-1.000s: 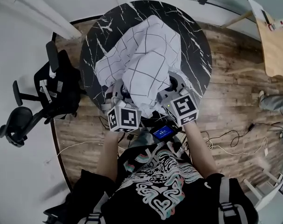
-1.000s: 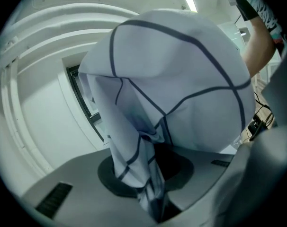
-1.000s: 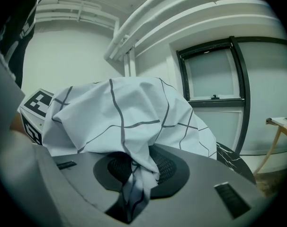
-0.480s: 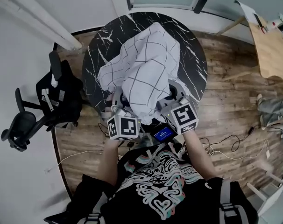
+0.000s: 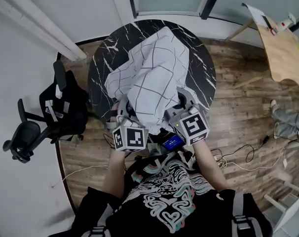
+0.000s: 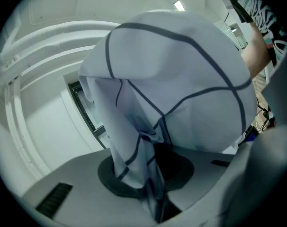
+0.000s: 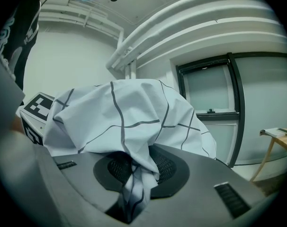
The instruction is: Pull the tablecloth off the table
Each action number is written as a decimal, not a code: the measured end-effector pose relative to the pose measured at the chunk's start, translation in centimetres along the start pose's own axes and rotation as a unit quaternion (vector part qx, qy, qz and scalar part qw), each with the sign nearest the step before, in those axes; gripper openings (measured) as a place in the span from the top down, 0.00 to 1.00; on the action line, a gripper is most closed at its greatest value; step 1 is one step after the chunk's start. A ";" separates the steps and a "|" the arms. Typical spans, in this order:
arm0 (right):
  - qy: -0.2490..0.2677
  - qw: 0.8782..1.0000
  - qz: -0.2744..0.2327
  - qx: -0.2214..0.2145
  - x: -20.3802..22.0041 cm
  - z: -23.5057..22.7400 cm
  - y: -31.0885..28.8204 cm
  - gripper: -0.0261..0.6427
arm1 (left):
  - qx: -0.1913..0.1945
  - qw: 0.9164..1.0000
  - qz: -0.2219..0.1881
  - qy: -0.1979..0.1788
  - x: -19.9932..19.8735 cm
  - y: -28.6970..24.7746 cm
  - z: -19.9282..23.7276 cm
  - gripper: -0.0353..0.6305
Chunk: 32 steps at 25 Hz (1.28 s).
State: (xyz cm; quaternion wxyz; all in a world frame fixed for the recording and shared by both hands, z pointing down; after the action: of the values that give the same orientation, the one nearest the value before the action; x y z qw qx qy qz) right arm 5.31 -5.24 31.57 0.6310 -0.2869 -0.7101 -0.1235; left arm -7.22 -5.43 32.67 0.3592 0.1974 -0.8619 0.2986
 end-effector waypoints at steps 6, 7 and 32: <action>0.011 1.000 -0.013 0.004 -0.8 0.5 0.1 0.84 | -0.009 1.000 -0.012 -0.007 -0.5 0.5 0.6 0.80; 0.014 1.000 -0.013 0.004 -0.8 0.7 0.2 0.84 | -0.010 1.000 -0.013 -0.006 -0.5 0.7 0.5 0.80; 0.018 1.000 -0.022 0.002 -1.4 1.2 0.6 0.84 | -0.018 1.000 -0.011 -0.013 -1.1 1.4 0.7 0.80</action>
State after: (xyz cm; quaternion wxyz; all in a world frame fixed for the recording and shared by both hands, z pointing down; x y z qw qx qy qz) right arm 4.75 -4.47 29.86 0.6418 -0.2676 -0.7048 -0.1405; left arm -7.61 -4.76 30.96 0.3550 0.2046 -0.8693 0.2766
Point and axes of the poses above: the fingertips, and each gripper's own axes: y backward along the fingers, z to its left, x out of its underside, the point moved 6 cm from there along y, backward along the fingers, and after that the axes turned 7 degrees about -y, right-handed, at the moved point
